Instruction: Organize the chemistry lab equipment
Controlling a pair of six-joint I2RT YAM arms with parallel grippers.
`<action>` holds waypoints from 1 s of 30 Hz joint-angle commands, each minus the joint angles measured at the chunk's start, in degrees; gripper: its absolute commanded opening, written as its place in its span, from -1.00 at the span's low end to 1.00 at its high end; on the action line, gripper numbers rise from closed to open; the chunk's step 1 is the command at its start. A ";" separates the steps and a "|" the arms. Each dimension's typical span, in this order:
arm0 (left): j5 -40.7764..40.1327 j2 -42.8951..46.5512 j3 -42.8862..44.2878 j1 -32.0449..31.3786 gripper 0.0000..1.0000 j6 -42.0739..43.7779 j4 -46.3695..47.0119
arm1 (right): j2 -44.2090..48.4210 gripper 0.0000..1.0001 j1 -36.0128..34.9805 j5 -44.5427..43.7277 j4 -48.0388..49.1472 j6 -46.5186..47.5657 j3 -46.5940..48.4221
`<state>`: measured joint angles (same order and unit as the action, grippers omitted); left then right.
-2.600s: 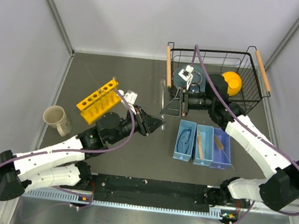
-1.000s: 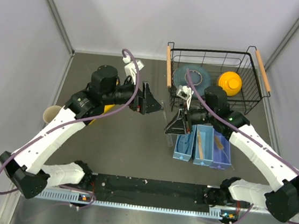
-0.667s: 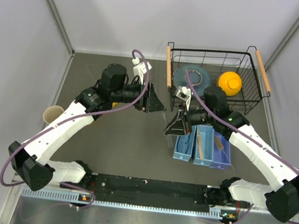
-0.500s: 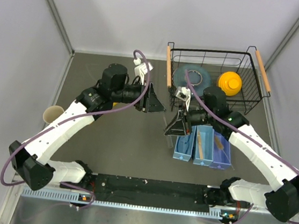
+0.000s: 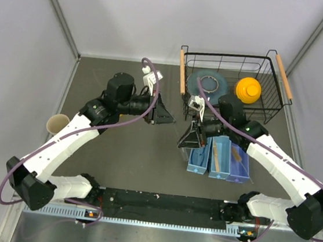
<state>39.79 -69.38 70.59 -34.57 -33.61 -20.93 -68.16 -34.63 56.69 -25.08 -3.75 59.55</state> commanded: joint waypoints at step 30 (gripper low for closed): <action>-60.10 14.81 -9.33 29.80 -0.90 21.39 -6.59 | 12.61 0.86 24.35 11.52 -6.56 34.95 -13.58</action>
<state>-21.06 -52.29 61.63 -8.99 -14.04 -35.20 -56.77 -11.60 63.70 -33.34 28.51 46.04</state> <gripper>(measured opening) 0.260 0.928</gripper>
